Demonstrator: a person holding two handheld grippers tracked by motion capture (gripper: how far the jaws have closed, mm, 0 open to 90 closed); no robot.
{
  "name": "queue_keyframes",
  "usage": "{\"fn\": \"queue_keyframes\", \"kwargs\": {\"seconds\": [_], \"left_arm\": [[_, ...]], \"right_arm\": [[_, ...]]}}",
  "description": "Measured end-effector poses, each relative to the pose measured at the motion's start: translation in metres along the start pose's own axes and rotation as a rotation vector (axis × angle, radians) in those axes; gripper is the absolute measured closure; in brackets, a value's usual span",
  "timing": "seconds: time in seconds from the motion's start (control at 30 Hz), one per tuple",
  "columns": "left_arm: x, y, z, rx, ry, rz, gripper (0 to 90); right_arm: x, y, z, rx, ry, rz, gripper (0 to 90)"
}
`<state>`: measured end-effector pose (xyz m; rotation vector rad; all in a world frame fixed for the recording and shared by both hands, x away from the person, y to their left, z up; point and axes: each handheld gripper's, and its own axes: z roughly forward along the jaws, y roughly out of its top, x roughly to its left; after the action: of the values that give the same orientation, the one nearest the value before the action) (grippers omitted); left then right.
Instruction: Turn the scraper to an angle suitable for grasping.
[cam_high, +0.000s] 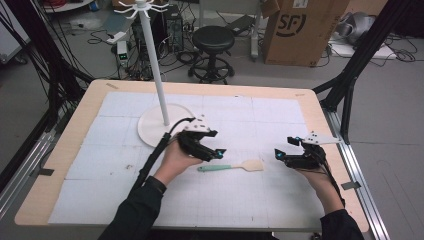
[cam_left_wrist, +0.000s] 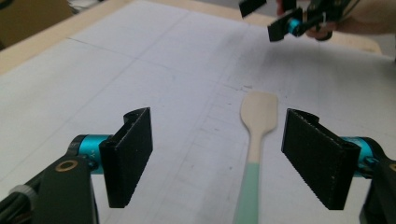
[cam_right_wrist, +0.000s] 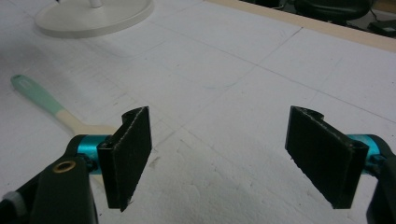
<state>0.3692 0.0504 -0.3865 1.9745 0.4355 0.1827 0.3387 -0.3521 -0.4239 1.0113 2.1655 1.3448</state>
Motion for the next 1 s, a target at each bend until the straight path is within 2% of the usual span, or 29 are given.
{"fn": "queue_keyframes", "kwargs": {"seconds": [0.17, 0.37, 0.47, 0.53, 0.6, 0.7, 0.87, 1.0], "left_arm": [[0.013, -0.017, -0.059, -0.092, 0.079, -0.039, 23.6], [0.027, -0.05, -0.128, -0.195, 0.166, -0.114, 23.3], [0.031, -0.063, -0.155, -0.227, 0.228, -0.119, 23.0], [0.032, -0.07, -0.169, -0.233, 0.261, -0.118, 22.5], [0.032, -0.076, -0.181, -0.22, 0.304, -0.098, 22.3], [0.032, -0.087, -0.198, -0.224, 0.342, -0.086, 21.9], [0.034, -0.101, -0.219, -0.239, 0.387, -0.115, 21.9], [0.038, -0.109, -0.229, -0.253, 0.406, -0.13, 21.8]], "right_arm": [[0.001, 0.0, 0.001, 0.003, 0.002, 0.0, 21.8], [0.002, 0.0, 0.002, 0.009, 0.002, -0.006, 21.7], [0.002, 0.0, 0.003, 0.01, 0.005, -0.007, 21.7], [0.002, 0.0, 0.004, 0.01, 0.005, -0.011, 21.7], [0.002, 0.0, 0.004, 0.01, 0.007, -0.005, 21.7], [0.001, -0.001, 0.004, 0.008, 0.006, 0.001, 21.7], [0.0, -0.001, 0.005, 0.011, 0.011, -0.001, 21.7], [0.001, 0.0, 0.005, 0.005, 0.022, 0.002, 21.7]]}}
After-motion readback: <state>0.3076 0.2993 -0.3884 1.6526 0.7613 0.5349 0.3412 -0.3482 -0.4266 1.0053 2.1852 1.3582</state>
